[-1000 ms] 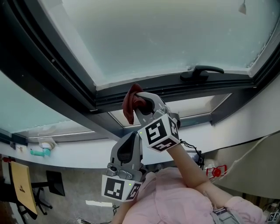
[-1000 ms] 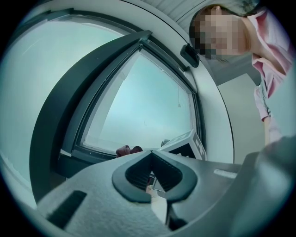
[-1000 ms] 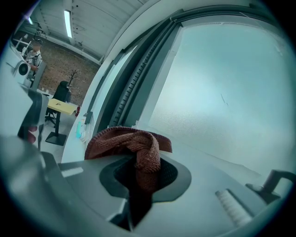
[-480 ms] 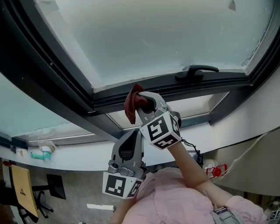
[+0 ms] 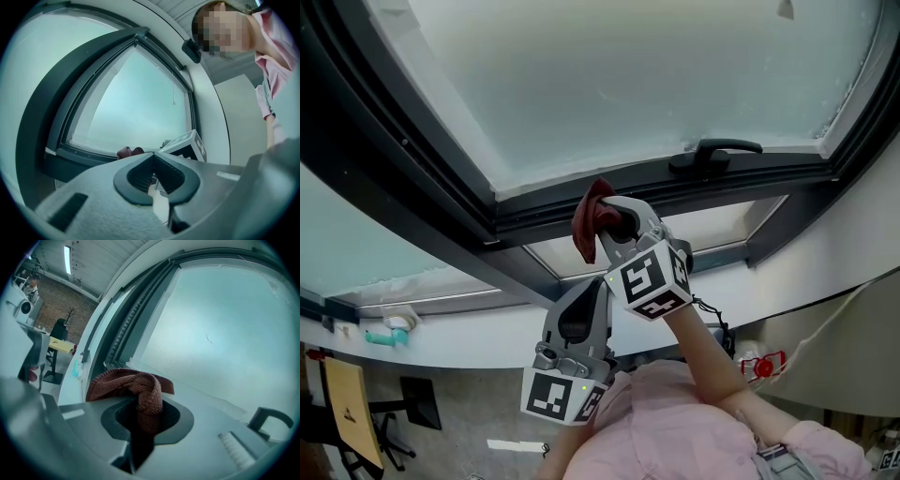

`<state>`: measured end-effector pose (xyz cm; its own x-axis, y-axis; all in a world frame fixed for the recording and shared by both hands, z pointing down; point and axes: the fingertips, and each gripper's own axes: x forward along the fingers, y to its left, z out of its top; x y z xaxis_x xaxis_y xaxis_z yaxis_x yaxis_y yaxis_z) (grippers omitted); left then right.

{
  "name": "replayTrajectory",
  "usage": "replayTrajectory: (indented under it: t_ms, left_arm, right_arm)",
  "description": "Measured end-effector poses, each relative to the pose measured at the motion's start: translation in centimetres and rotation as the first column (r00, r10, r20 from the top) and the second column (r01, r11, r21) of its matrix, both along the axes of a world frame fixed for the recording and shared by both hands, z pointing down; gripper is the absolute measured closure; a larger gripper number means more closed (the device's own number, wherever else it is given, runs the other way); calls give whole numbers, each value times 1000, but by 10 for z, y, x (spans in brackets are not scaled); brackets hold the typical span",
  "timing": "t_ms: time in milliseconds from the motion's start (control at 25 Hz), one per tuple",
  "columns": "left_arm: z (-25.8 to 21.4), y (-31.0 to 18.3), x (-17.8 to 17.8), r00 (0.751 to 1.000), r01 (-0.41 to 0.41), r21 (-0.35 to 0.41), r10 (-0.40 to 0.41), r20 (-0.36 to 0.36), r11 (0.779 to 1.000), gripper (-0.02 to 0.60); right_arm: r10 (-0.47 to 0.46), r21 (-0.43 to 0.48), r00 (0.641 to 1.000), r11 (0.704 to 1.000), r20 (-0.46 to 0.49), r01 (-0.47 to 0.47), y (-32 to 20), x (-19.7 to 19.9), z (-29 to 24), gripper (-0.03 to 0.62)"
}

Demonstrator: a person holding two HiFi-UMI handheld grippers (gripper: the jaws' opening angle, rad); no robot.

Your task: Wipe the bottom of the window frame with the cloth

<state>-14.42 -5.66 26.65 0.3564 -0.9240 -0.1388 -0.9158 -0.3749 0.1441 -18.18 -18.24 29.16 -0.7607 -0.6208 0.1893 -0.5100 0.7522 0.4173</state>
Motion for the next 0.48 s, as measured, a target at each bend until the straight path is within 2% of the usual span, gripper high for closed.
replayTrajectory:
  t_ms: [480]
  left_arm:
    - [27,8,8,1000,-7,-79,6,-5,997,586]
  right_arm:
    - [31,-45,999,999,41,-29,-10,24,0,536]
